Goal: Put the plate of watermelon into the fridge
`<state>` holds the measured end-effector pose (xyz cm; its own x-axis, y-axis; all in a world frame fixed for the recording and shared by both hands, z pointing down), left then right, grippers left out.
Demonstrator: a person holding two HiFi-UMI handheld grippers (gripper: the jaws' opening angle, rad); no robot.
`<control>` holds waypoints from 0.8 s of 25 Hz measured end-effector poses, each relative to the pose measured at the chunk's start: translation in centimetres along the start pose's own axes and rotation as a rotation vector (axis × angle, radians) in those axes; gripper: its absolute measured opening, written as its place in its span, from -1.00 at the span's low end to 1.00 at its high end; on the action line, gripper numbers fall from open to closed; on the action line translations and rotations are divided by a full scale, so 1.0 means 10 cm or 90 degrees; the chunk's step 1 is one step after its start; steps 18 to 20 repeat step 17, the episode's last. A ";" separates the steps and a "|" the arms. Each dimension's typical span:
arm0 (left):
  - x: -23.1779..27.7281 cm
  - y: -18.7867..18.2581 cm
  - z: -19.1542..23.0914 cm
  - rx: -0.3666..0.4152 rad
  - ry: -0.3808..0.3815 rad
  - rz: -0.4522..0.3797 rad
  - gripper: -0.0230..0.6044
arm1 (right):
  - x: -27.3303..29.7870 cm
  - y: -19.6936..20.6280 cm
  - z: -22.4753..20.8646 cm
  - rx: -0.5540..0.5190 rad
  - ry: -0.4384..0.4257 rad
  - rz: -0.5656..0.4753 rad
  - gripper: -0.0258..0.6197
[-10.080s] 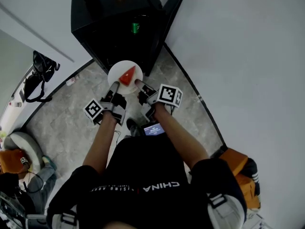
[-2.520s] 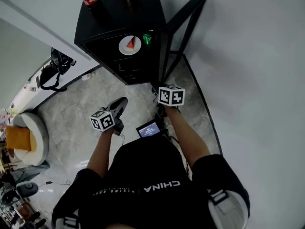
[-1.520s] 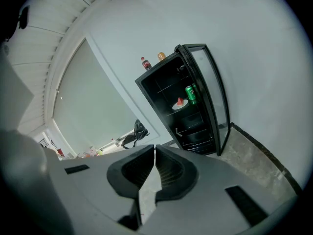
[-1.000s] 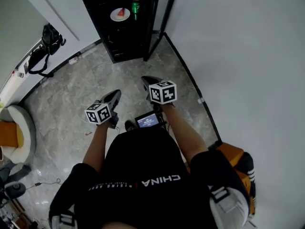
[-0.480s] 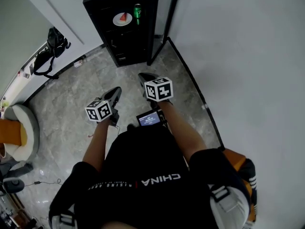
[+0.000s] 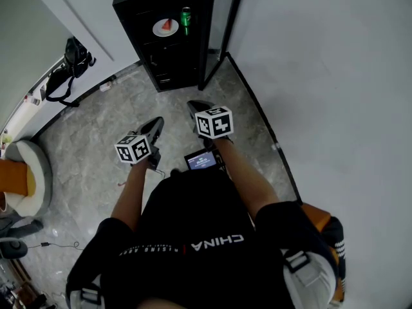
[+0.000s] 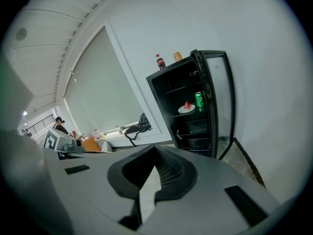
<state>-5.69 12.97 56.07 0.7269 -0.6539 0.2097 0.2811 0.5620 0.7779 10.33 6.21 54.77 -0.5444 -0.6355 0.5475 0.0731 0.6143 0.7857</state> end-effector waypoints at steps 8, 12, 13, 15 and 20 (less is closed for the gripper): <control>0.06 -0.01 -0.06 0.024 0.008 0.006 -0.88 | -0.04 -0.01 -0.05 0.010 0.000 -0.010 -0.87; 0.06 -0.01 -0.06 0.028 0.008 0.009 -0.88 | -0.04 -0.02 -0.05 0.010 -0.001 -0.013 -0.87; 0.07 -0.01 -0.06 0.028 0.008 0.009 -0.88 | -0.04 -0.01 -0.05 0.010 -0.002 -0.012 -0.87; 0.07 0.00 -0.06 0.028 0.008 0.009 -0.88 | -0.03 -0.01 -0.06 0.011 -0.004 -0.012 -0.87; 0.07 0.01 -0.06 0.028 0.008 0.010 -0.88 | -0.03 0.00 -0.06 0.012 -0.005 -0.011 -0.87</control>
Point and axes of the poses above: the fingertips, and each gripper's own axes: x forward along the fingers, z to its left, y out of its underside, the point moved 5 cm from there along -x, backward along the fingers, and after that the axes turned 12 degrees about y, right-handed, at the moved point
